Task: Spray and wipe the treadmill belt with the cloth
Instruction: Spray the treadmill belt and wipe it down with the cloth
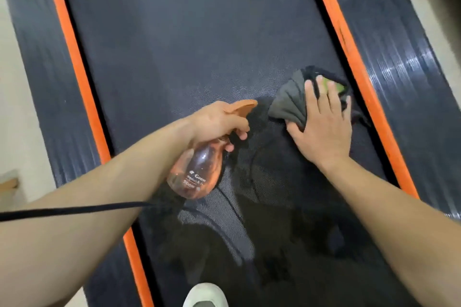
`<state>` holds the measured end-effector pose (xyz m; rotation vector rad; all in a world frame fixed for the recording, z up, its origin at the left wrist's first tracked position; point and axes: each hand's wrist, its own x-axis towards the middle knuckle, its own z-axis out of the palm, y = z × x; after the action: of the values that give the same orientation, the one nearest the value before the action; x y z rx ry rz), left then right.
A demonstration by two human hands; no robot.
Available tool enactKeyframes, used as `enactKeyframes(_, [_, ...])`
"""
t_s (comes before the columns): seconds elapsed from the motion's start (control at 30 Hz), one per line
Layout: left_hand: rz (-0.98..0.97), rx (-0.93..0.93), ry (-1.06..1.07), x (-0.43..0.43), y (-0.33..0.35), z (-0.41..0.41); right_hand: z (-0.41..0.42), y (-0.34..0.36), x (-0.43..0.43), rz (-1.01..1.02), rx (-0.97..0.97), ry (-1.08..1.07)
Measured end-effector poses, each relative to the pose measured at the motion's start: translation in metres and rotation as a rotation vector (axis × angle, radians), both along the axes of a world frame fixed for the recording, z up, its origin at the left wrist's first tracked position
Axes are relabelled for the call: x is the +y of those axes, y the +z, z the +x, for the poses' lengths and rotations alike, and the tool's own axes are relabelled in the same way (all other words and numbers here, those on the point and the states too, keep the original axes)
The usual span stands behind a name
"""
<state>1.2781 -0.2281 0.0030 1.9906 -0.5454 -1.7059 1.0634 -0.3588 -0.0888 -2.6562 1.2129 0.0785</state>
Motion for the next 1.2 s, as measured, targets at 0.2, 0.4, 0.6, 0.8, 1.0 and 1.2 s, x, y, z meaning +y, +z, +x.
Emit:
enactKeyframes(0.2, [-0.004,-0.350,0.063,0.026,0.015,-0.047,-0.103,0.002,0.079,0.043,0.135,0.056])
enactKeyframes(0.4, [-0.032,-0.228,0.363,0.069,0.017,-0.102,-0.106,0.003,0.079,0.023,0.141,0.105])
enactKeyframes(0.6, [-0.077,-0.177,0.395,0.090,0.008,-0.129,-0.108,0.000,0.081,-0.051,0.139,0.092])
enactKeyframes(0.8, [-0.077,-0.163,0.422,0.102,0.001,-0.127,-0.105,0.003,0.085,-0.040,0.112,0.076])
enactKeyframes(1.0, [-0.052,-0.235,0.294,0.097,0.014,-0.147,-0.104,0.007,0.084,0.005,0.093,0.065])
enactKeyframes(1.2, [-0.037,-0.192,0.281,0.104,0.013,-0.209,-0.159,0.015,0.102,0.019,0.093,0.154])
